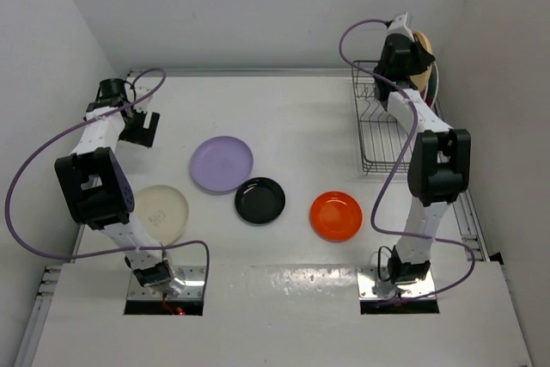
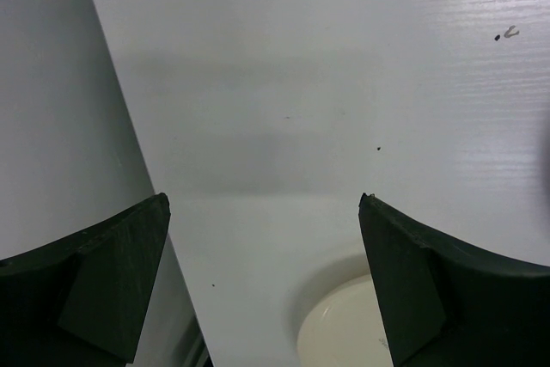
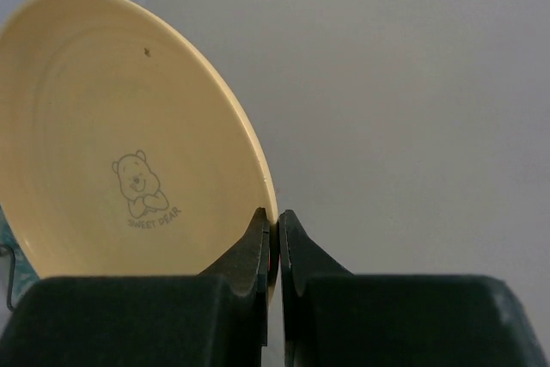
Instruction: Load the plates into the dish rack
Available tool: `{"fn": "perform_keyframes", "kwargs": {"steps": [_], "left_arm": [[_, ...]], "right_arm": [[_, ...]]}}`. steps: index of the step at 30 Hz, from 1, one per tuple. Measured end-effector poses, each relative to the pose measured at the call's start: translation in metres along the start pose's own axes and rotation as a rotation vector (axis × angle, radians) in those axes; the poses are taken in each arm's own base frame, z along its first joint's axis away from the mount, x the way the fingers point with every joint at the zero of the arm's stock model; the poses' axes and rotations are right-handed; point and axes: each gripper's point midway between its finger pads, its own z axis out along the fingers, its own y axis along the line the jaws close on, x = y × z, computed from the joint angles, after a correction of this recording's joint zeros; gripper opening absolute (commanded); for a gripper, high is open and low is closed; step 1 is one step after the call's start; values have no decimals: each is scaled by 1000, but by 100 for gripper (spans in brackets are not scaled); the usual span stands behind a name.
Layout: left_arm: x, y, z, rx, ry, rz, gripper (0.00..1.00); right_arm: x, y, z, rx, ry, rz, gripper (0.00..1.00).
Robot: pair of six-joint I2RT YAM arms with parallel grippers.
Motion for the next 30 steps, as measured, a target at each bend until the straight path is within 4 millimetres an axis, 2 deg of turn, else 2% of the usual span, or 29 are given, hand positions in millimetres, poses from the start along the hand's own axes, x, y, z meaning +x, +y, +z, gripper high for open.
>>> {"fn": "perform_keyframes", "kwargs": {"steps": [7, 13, 17, 19, 20, 22, 25, 26, 30], "left_arm": [[-2, 3, -1, -11, -4, 0, 96], [-2, 3, -1, -11, -2, 0, 96], [0, -1, -1, 16, -1, 33, 96], [4, -7, -2, 55, 10, 70, 96], [7, -11, -2, 80, 20, 102, 96], [16, -18, -1, 121, 41, 153, 99], [43, -33, 4, 187, 107, 213, 99], [53, -38, 5, 206, 133, 224, 99], [86, -50, 6, 269, 218, 243, 99]], "right_arm": [[27, 23, -5, 59, 30, -69, 0], [35, 32, -17, 76, 31, -51, 0], [47, 45, -27, 57, 49, -65, 0], [57, 54, -31, 34, 67, -78, 7], [61, 59, -33, 20, 76, -81, 16], [71, 69, -37, -10, 101, -89, 22], [83, 79, -41, -46, 133, -82, 37], [86, 83, -43, -60, 142, -78, 51], [93, 94, -49, -125, 162, -61, 68]]}}
